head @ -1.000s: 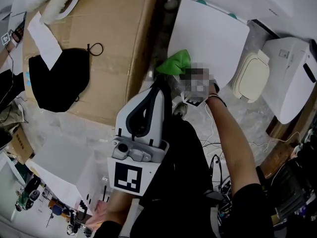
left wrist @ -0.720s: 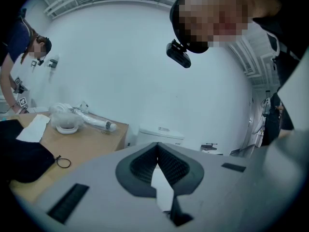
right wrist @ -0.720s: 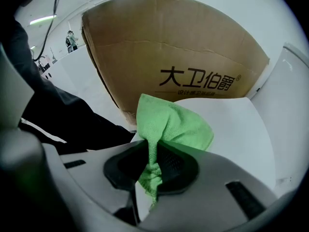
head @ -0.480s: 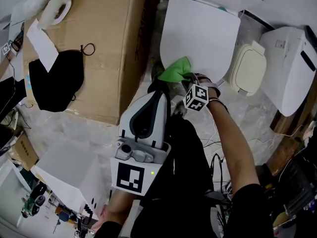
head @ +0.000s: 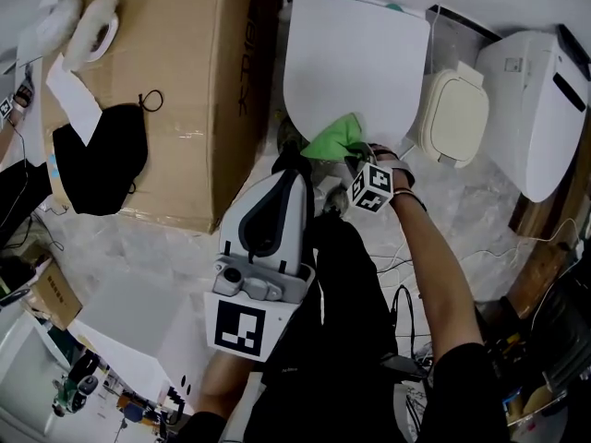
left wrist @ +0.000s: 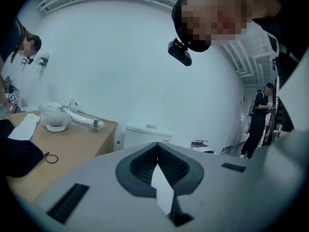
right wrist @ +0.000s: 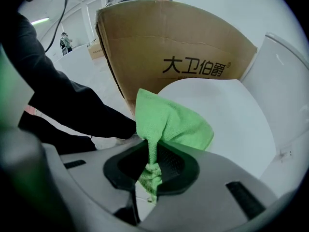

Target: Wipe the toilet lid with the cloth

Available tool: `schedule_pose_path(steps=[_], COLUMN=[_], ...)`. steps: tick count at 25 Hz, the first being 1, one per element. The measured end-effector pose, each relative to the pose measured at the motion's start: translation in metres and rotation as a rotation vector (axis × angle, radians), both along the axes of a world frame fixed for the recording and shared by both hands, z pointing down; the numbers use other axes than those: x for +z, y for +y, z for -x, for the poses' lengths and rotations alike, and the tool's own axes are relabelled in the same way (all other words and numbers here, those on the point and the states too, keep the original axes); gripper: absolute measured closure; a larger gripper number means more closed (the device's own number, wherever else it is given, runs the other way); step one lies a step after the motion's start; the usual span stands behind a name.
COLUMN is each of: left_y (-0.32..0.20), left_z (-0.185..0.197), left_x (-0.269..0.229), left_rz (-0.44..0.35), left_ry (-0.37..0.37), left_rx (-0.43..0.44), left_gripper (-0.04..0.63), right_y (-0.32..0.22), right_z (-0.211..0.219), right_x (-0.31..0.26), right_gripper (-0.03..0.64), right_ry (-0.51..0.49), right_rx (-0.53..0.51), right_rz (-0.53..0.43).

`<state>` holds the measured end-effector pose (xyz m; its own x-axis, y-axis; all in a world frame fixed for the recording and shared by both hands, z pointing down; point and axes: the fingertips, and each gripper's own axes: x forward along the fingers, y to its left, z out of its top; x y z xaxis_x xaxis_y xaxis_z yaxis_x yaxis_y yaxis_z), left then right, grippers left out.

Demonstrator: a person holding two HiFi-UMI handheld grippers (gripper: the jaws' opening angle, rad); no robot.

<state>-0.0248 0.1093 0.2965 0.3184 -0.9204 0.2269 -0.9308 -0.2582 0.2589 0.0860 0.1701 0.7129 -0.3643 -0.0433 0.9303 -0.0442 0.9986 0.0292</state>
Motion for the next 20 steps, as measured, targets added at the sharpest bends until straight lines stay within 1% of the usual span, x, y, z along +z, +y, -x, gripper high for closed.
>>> schedule_pose_path(steps=[11,16,18,20], left_y=[-0.005,-0.015,-0.020,-0.024], left_z=[-0.018,-0.021,-0.022,-0.023], left_x=[0.000,-0.004,-0.005,-0.006], left_rz=[0.021,0.017,0.018,0.020], left_ry=[-0.004,-0.006,-0.003,-0.001], left_rx=[0.072,0.099,0.106,0.116], left_gripper=[0.597,0.597,0.597,0.597], right_y=[0.008,0.016,0.023,0.028], right_z=[-0.037,-0.058,-0.070,-0.079], right_x=[0.000,0.005,0.005,-0.002], right_gripper=[0.552,0.552,0.552,0.552], right_ry=[0.016,0.074,0.082,0.042], right_rx=[0.122,0.143,0.182,0.275], right_rz=[0.004,0.025,0.060,0.102])
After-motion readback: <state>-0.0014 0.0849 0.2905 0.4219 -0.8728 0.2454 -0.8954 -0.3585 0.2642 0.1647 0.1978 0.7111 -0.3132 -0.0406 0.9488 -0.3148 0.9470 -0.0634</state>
